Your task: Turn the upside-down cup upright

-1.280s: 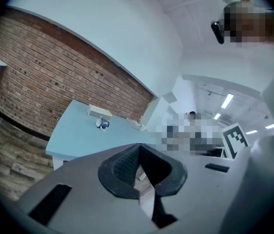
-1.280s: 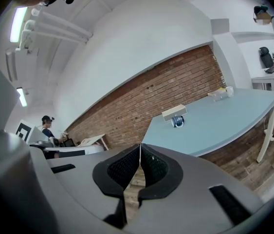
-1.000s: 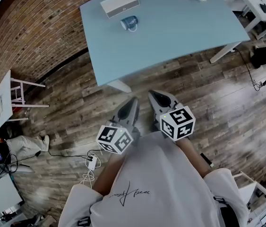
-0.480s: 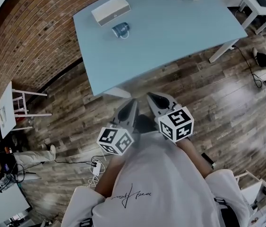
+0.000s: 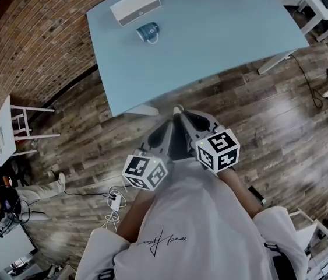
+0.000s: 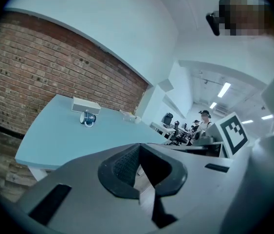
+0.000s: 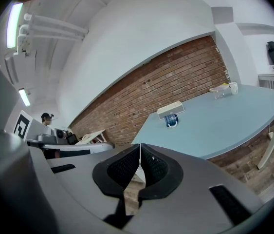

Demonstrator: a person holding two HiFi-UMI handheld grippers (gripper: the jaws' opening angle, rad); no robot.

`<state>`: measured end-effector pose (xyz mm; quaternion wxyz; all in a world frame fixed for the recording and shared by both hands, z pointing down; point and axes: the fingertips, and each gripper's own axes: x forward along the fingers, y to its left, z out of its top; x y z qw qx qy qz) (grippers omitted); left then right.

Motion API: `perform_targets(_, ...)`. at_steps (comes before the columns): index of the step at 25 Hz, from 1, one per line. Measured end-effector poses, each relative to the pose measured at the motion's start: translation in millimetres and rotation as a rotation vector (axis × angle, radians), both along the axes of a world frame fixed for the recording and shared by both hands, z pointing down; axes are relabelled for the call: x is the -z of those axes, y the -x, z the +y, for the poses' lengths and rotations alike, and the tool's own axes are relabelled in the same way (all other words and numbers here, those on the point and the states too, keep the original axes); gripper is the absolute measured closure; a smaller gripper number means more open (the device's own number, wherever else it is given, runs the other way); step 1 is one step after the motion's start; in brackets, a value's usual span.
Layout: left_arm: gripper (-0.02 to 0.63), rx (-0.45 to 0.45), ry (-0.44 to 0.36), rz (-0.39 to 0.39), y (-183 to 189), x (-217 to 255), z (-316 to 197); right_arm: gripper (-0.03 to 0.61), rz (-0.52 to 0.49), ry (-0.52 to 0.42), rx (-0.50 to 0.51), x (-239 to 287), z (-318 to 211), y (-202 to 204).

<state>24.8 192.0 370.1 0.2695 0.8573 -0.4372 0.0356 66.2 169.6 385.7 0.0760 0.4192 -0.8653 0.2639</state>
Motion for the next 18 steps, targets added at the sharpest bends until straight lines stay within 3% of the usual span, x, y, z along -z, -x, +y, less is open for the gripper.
perform_targets(9, 0.606, 0.021, 0.067, 0.022, 5.8, -15.1, -31.0, 0.555, 0.004, 0.046, -0.003, -12.3, -28.4, -0.2)
perform_targets(18, 0.605, 0.018, 0.082, 0.031, 12.1, -14.7, -81.8, 0.555, 0.008, 0.065, 0.003, -15.1, -76.9, 7.6)
